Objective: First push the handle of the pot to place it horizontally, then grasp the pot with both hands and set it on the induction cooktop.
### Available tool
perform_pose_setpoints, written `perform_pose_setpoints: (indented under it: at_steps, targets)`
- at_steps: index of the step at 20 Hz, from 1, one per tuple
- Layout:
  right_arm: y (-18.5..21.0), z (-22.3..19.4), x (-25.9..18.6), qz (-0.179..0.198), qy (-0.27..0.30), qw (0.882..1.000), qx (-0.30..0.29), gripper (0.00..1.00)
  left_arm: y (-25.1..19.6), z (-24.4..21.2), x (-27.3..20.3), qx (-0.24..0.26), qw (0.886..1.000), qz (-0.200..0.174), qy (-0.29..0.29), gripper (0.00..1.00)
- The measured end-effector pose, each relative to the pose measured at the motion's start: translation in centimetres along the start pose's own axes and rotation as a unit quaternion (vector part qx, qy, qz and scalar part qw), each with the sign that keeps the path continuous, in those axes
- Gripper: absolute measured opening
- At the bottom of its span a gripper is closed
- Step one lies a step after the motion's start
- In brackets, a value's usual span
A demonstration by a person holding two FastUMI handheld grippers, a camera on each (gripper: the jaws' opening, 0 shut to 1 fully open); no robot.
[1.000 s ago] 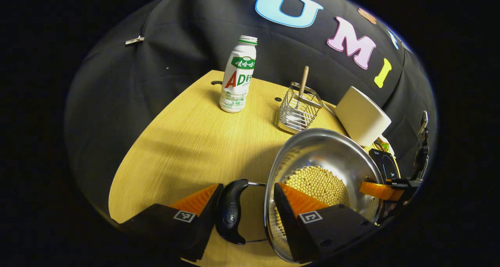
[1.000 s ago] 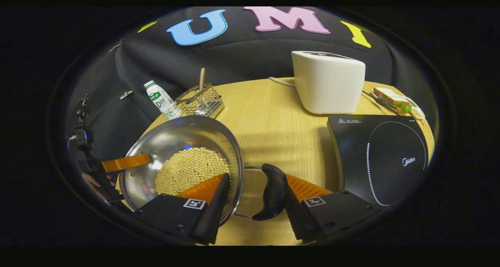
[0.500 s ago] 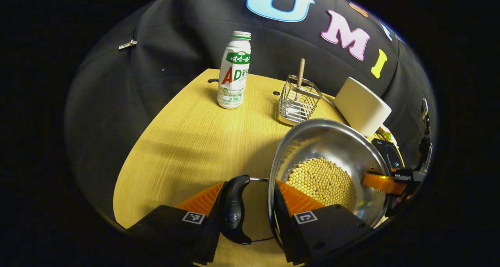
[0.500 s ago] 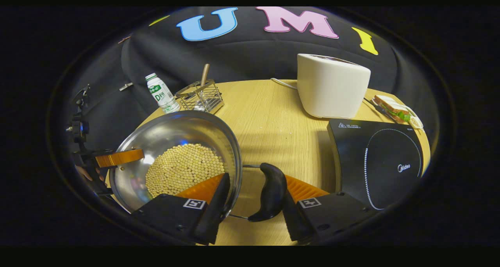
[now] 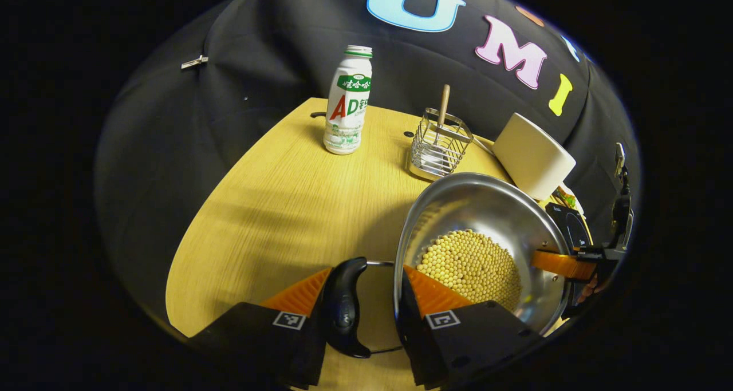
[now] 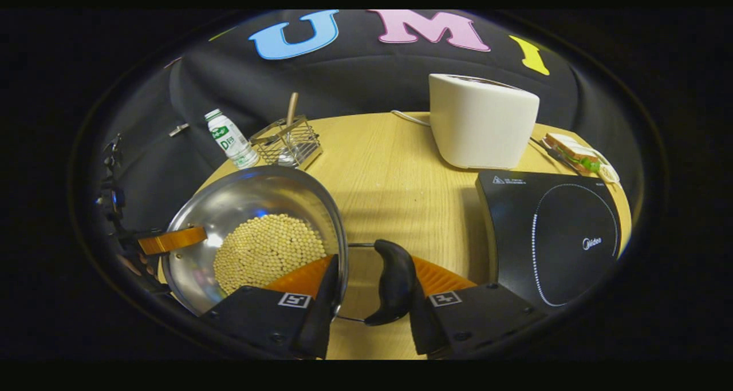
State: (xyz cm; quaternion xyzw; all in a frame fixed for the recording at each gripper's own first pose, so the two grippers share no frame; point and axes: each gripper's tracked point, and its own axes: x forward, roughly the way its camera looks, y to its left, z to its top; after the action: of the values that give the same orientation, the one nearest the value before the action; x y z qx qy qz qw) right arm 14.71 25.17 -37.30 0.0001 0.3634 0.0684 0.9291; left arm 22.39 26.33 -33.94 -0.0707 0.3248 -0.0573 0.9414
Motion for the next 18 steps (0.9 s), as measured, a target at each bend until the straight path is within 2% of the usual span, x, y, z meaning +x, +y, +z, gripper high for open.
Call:
perform_pose_setpoints:
  at_steps: [5,9,18]
  targets:
    - [0.1,1.6,-1.6,0.011,-0.02,1.0,-0.01,0.59,-0.5,0.8,-1.6,-0.004,1.0,0.006,-0.013,0.61]
    - [-1.4,3.4,-3.6,0.014,-0.029,0.999,-0.006,0.59,-2.7,1.9,-3.2,-0.005,1.0,0.005,-0.017,0.61]
    - [-10.5,5.5,-9.4,-0.003,-0.035,0.999,0.018,0.59,-13.1,3.7,-5.0,0.011,1.0,-0.013,-0.014,0.59]
